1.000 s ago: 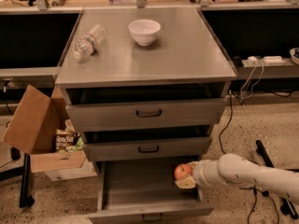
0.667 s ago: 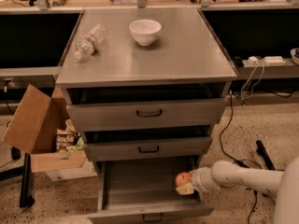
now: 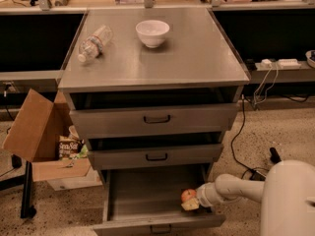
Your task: Place apple into bottom drawer
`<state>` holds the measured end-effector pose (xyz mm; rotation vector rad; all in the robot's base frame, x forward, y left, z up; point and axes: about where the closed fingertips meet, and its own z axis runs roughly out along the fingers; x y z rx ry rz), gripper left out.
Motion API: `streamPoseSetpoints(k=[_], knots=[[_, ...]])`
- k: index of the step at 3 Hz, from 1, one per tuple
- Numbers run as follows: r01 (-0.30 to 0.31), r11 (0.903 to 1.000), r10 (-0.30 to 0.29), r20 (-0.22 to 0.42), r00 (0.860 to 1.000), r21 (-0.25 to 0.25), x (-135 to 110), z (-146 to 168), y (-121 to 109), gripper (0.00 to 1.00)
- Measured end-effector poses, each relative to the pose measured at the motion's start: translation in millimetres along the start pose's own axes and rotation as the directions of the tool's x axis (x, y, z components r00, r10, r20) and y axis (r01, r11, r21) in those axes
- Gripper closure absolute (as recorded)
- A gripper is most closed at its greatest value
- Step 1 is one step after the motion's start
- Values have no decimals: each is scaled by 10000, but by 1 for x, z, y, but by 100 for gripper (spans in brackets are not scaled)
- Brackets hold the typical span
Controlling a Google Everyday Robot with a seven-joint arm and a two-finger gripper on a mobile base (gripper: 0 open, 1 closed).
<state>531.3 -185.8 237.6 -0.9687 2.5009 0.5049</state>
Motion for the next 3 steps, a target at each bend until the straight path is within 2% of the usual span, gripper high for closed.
streamPoseSetpoints(k=[1, 3], knots=[[-317, 9991, 315, -53, 9995, -267, 5, 28, -8, 85], [-354, 9967, 373, 245, 9990, -735, -9, 52, -14, 38]])
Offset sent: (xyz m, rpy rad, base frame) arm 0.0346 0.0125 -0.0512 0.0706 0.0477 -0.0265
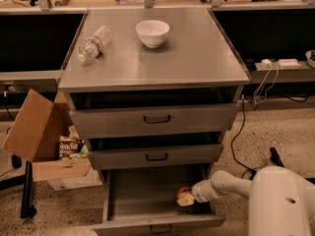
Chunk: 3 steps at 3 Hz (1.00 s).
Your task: Place apple into bottom drawer
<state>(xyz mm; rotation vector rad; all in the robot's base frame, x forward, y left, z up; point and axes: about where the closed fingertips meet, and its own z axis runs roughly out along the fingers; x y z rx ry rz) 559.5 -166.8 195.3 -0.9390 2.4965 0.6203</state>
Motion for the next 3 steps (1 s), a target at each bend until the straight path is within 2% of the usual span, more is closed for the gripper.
streamPoseSetpoints(k=[1, 2, 3], knots=[[70, 9996, -66, 131, 9999, -268, -6, 6, 1, 15], [81, 9985, -60, 385, 9992, -543, -11, 7, 4, 0], [56, 9976, -19, 538, 9985, -697, -13, 5, 5, 0]])
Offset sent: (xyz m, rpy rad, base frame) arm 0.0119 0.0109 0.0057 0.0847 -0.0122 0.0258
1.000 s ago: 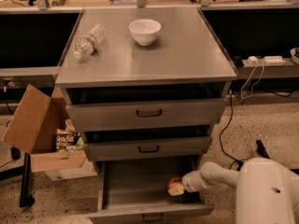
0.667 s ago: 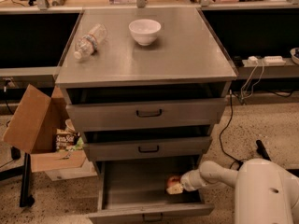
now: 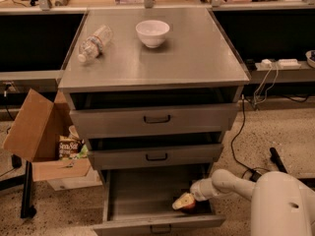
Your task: Place apple into bottom drawer
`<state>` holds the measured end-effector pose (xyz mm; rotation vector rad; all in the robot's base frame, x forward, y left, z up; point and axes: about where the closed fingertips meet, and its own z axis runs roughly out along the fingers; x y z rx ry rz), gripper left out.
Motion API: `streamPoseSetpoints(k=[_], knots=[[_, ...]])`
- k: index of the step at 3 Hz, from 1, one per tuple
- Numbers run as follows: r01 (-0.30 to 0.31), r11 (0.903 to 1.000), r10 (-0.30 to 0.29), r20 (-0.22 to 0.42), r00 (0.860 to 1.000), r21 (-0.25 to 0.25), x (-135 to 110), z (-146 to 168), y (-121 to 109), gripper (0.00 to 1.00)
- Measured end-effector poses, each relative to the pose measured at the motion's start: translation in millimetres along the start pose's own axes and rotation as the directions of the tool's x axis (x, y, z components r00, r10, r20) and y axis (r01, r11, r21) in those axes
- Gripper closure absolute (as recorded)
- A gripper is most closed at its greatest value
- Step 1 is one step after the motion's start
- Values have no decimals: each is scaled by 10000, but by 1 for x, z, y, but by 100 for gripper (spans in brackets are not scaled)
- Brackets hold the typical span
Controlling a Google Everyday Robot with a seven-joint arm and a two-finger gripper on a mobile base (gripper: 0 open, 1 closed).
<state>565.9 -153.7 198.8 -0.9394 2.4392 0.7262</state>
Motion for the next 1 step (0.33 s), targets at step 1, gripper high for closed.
streamPoseSetpoints(k=[1], knots=[[32, 9997, -20, 467, 9989, -253, -6, -10, 2, 0]])
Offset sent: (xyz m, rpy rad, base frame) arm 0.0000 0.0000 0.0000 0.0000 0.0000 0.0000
